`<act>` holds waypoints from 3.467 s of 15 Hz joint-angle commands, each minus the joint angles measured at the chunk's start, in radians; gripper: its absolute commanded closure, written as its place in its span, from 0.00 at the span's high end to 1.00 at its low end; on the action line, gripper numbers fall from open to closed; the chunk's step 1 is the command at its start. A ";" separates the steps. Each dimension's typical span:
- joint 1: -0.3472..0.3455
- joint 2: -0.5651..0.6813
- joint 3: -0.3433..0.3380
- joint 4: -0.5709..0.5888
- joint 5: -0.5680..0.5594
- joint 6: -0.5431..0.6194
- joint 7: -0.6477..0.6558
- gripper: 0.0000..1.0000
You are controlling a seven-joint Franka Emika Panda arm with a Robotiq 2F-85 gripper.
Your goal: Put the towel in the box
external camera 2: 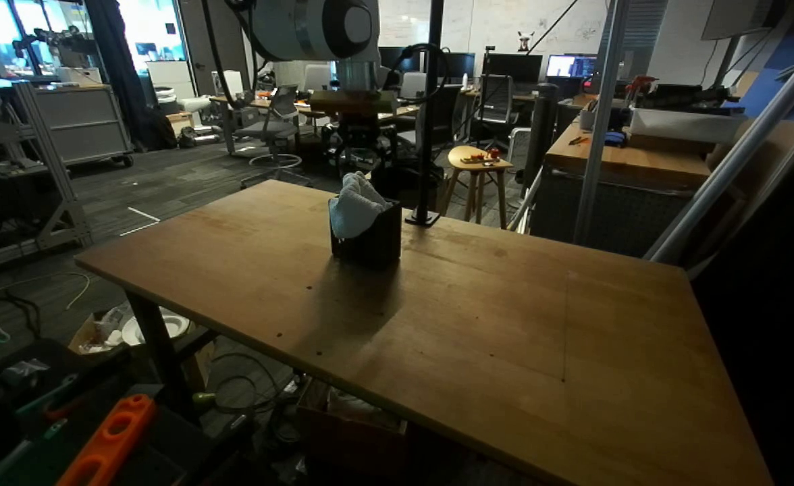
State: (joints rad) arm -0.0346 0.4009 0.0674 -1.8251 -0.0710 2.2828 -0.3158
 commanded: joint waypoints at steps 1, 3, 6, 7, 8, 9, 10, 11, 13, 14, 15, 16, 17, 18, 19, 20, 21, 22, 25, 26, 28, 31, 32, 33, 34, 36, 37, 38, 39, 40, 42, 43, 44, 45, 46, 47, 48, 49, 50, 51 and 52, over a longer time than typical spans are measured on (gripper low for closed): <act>0.020 -0.025 -0.015 -0.002 -0.024 -0.012 0.034 0.81; 0.022 -0.031 -0.019 -0.007 -0.028 -0.010 0.044 0.68; 0.023 -0.034 -0.026 -0.006 -0.034 -0.015 0.059 0.43; 0.023 -0.034 -0.028 -0.005 -0.035 -0.015 0.061 0.36; 0.023 -0.033 -0.029 -0.002 -0.036 -0.017 0.063 0.27; 0.023 -0.032 -0.030 0.001 -0.035 -0.019 0.065 0.21; 0.023 -0.030 -0.031 0.006 -0.033 -0.024 0.070 0.14; 0.023 -0.028 -0.032 0.012 -0.028 -0.030 0.077 0.05; 0.025 -0.018 -0.031 0.031 -0.019 -0.046 0.097 0.00; 0.024 -0.012 -0.029 0.043 -0.011 -0.063 0.106 0.00; 0.024 -0.006 -0.027 0.056 -0.002 -0.080 0.118 0.00; 0.025 -0.001 -0.026 0.066 0.001 -0.095 0.129 0.00; 0.027 0.004 -0.025 0.079 0.005 -0.115 0.139 0.00; 0.028 0.009 -0.024 0.089 0.008 -0.133 0.148 0.00; 0.028 0.013 -0.023 0.098 0.012 -0.146 0.154 0.00; 0.029 0.017 -0.022 0.106 0.016 -0.155 0.157 0.00; 0.030 0.021 -0.022 0.112 0.018 -0.161 0.161 0.00; 0.030 0.025 -0.021 0.118 0.021 -0.162 0.163 0.00; 0.030 0.038 -0.021 0.128 0.026 -0.162 0.169 0.00; 0.029 0.042 -0.021 0.129 0.028 -0.162 0.169 0.00; 0.029 0.054 -0.022 0.131 0.030 -0.165 0.173 0.00; 0.022 0.080 -0.017 0.134 0.051 -0.158 0.166 0.00; 0.020 0.091 -0.014 0.136 0.060 -0.155 0.161 0.00; 0.018 0.102 -0.012 0.138 0.070 -0.150 0.158 0.00; 0.016 0.116 -0.010 0.143 0.082 -0.145 0.154 0.00; 0.013 0.137 -0.009 0.149 0.097 -0.138 0.149 0.00; 0.012 0.144 -0.010 0.150 0.100 -0.134 0.149 0.00; 0.010 0.149 -0.010 0.152 0.106 -0.130 0.147 0.00; 0.008 0.154 -0.011 0.152 0.109 -0.127 0.146 0.00; 0.005 0.156 -0.012 0.151 0.112 -0.126 0.145 0.00; -0.001 0.157 -0.012 0.143 0.122 -0.120 0.142 0.00; -0.005 0.157 -0.012 0.137 0.128 -0.115 0.140 0.00; -0.008 0.158 -0.011 0.133 0.134 -0.112 0.138 0.00; -0.010 0.160 -0.011 0.129 0.141 -0.109 0.138 0.00; -0.013 0.162 -0.011 0.125 0.148 -0.105 0.136 0.00; -0.016 0.165 -0.012 0.122 0.150 -0.100 0.133 0.00; -0.017 0.171 -0.013 0.121 0.149 -0.093 0.128 0.00; -0.019 0.177 -0.013 0.122 0.147 -0.089 0.122 0.00; -0.021 0.187 -0.012 0.125 0.144 -0.083 0.111 0.00; -0.024 0.196 -0.010 0.128 0.145 -0.085 0.101 0.00; -0.028 0.206 -0.007 0.132 0.146 -0.083 0.086 0.00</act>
State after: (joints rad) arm -0.0445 0.5711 0.0510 -1.6993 0.0608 2.1714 -0.1789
